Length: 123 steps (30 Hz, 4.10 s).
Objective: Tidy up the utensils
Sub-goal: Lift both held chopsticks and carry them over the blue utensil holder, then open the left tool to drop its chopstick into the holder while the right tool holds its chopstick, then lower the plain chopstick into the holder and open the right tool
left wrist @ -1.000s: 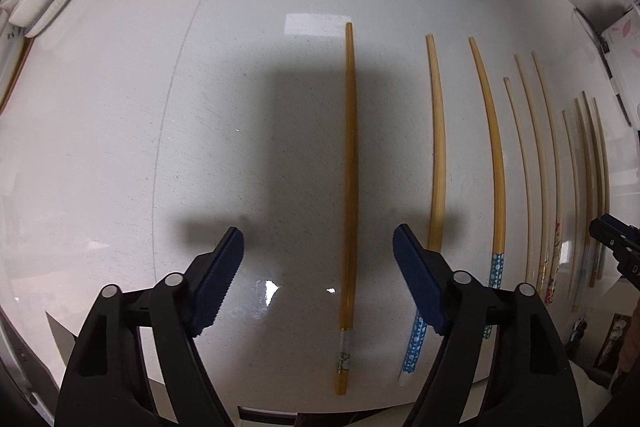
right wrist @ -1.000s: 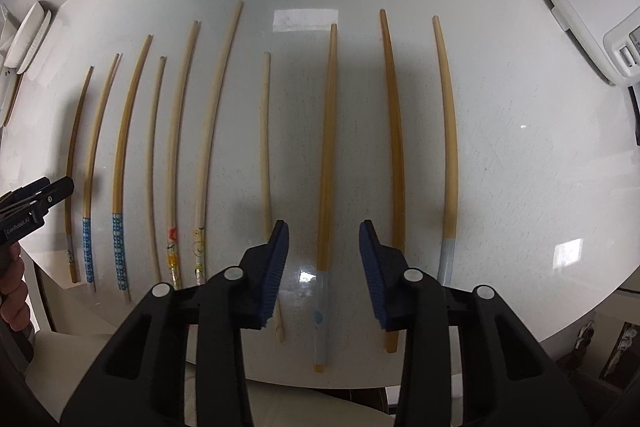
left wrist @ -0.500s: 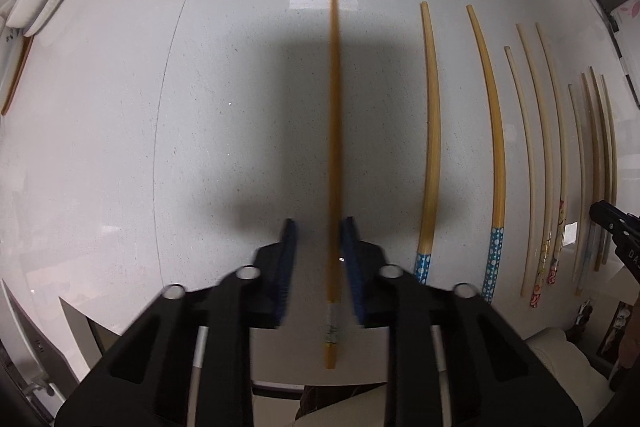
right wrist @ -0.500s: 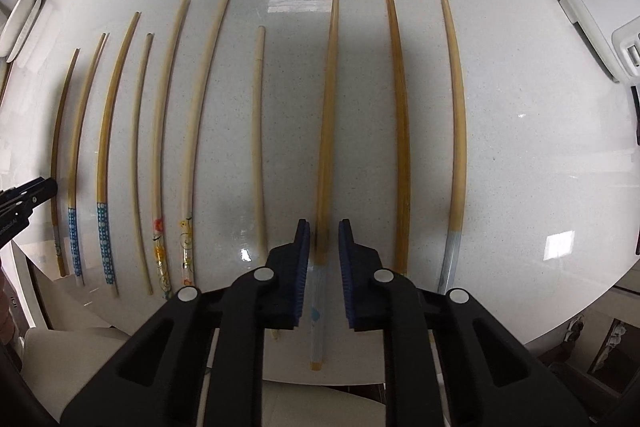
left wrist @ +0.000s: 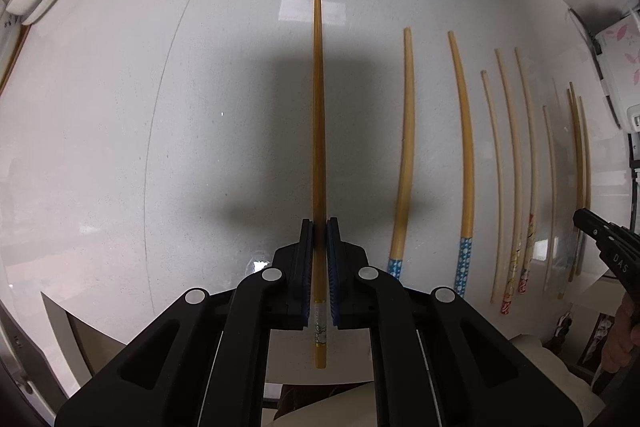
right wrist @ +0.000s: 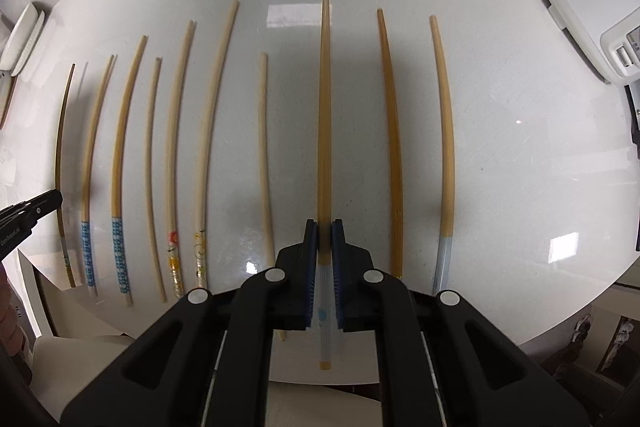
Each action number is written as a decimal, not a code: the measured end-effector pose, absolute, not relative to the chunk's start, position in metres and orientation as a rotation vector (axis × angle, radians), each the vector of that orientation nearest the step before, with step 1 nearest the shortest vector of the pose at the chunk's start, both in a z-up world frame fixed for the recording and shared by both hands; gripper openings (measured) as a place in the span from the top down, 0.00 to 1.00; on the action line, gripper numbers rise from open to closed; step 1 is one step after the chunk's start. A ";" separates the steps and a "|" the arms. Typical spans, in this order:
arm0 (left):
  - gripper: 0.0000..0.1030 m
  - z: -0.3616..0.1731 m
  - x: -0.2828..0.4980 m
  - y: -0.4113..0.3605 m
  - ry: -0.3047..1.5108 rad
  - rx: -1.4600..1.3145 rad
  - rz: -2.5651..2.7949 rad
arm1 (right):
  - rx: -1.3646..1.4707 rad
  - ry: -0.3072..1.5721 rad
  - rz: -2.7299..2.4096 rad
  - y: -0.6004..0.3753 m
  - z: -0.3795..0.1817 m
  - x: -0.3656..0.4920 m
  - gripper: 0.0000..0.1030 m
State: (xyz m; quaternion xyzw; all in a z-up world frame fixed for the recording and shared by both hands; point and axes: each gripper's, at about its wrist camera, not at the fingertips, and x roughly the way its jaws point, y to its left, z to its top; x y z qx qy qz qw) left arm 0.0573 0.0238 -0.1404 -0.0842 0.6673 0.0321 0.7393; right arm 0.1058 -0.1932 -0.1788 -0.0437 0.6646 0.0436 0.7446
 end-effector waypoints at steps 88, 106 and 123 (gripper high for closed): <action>0.88 -0.028 0.262 -0.039 0.615 -0.085 -0.166 | 0.117 0.859 0.289 -0.163 -0.045 0.274 0.94; 0.06 0.013 0.219 0.006 0.723 -0.126 -0.040 | 0.132 0.778 0.341 -0.138 -0.028 0.278 0.94; 0.06 0.008 0.216 0.020 0.775 -0.110 0.034 | 0.161 0.614 0.400 -0.104 -0.028 0.294 0.94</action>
